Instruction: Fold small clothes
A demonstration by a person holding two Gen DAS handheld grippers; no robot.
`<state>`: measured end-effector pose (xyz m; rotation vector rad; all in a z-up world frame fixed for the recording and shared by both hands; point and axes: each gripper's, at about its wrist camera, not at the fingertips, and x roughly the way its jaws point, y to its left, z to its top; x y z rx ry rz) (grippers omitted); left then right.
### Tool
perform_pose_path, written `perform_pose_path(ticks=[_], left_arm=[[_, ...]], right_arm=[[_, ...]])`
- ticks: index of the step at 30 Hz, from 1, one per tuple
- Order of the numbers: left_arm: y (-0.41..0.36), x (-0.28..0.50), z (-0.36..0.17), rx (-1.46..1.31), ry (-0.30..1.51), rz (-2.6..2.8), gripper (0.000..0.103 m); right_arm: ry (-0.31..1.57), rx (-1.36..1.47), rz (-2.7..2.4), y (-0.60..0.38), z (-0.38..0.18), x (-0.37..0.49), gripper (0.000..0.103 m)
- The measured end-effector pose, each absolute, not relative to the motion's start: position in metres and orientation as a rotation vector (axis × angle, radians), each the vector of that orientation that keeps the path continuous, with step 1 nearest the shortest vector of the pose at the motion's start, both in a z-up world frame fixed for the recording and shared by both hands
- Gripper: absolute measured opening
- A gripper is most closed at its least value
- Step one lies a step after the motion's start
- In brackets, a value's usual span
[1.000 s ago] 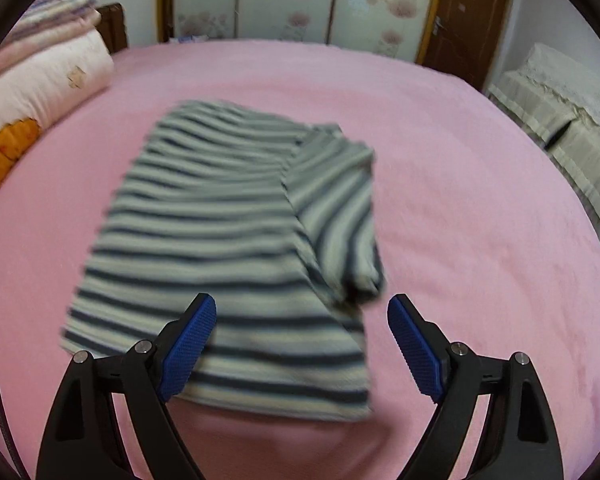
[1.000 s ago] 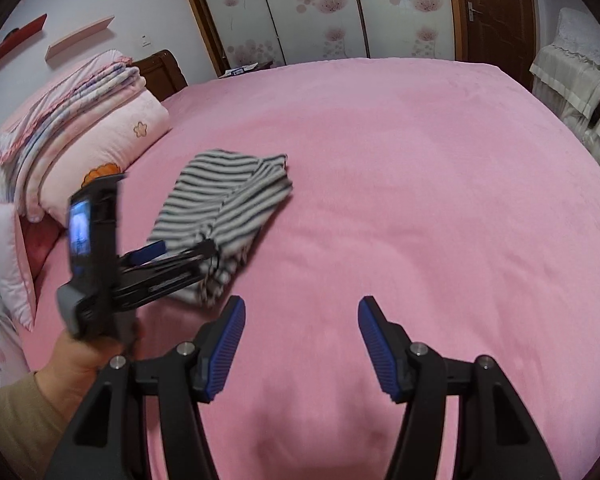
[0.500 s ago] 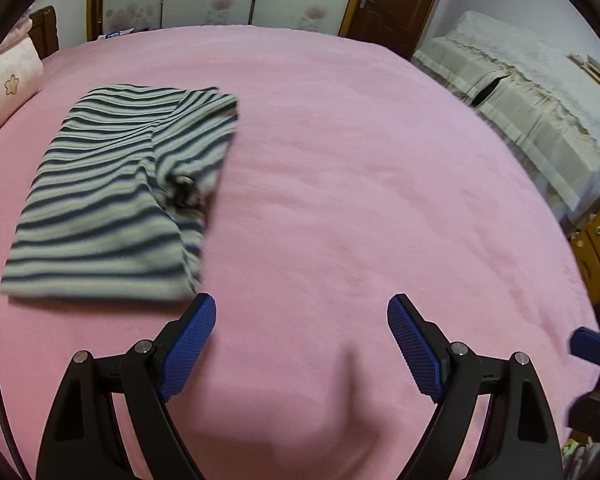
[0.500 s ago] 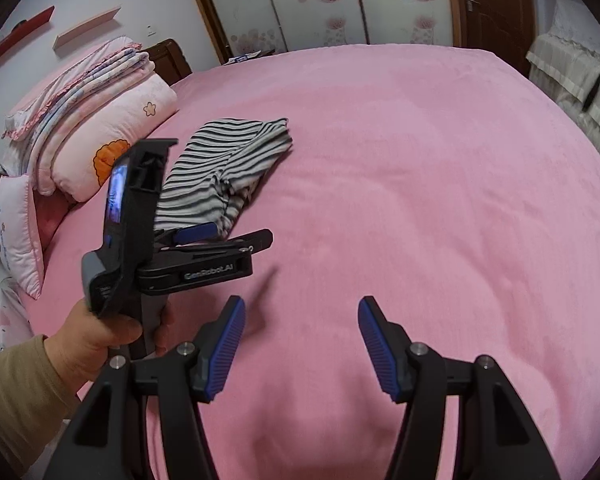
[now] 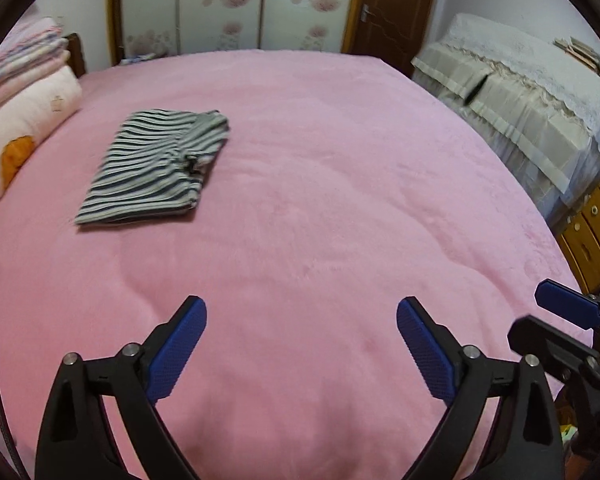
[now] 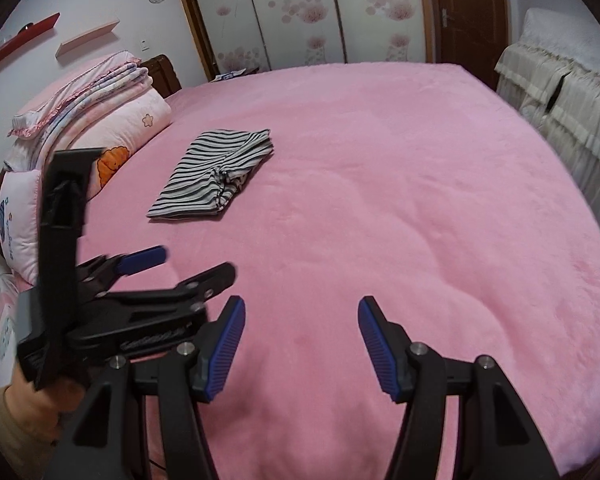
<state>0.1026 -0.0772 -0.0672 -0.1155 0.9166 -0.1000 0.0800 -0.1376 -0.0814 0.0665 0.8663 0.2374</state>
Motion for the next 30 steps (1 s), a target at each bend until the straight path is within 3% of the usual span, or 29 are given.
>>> perform_pose_path(ticks=[13,30], left_arm=[[-0.098,0.002,-0.008,-0.146,0.886,0.000,0.102],[-0.109,-0.050,0.026,-0.174,0.899,0.054,0.102]], right_arm=[[0.851,0.114,0.164,-0.172,-0.052,0.001,0.059],[0.823,0.145,0.136,-0.189,-0.026,-0.042,0.059]])
